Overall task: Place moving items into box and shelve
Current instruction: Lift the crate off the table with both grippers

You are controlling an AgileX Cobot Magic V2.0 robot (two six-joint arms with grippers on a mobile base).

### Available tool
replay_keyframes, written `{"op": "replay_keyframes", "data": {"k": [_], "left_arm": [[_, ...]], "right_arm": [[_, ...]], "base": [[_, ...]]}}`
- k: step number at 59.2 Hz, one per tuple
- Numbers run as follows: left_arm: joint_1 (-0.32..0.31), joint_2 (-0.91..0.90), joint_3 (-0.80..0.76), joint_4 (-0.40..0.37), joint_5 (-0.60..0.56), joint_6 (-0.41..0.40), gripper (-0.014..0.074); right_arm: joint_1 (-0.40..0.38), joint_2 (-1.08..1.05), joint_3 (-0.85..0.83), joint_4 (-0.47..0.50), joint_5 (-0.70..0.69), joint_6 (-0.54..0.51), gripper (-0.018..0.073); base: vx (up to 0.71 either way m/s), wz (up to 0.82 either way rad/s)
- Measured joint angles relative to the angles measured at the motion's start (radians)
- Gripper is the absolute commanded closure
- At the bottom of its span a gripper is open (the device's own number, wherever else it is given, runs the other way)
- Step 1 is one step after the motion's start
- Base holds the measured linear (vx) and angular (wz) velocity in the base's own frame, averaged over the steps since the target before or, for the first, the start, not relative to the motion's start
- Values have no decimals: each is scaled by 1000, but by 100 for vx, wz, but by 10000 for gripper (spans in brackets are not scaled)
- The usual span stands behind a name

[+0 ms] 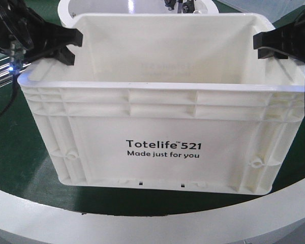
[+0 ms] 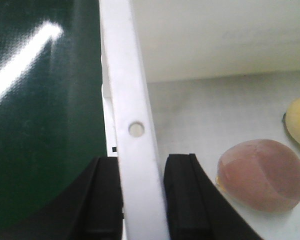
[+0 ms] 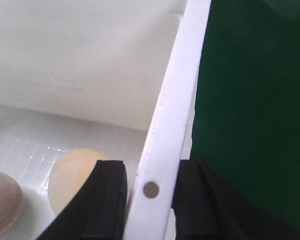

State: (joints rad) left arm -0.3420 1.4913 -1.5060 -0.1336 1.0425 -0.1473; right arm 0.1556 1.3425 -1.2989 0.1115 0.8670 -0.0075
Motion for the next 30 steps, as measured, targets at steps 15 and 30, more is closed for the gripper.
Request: {"op": "replay_keyframes", "data": {"k": [15,30], "left_arm": [[5,-26,-6,6,-6,0,602],[5,-26,-6,6,-6,-1,602]], "right_arm": [[0,-1,0,16,-11,0,565],[0,-1,0,16,-11,0,565]], "base": [[0,0],[0,0]]}}
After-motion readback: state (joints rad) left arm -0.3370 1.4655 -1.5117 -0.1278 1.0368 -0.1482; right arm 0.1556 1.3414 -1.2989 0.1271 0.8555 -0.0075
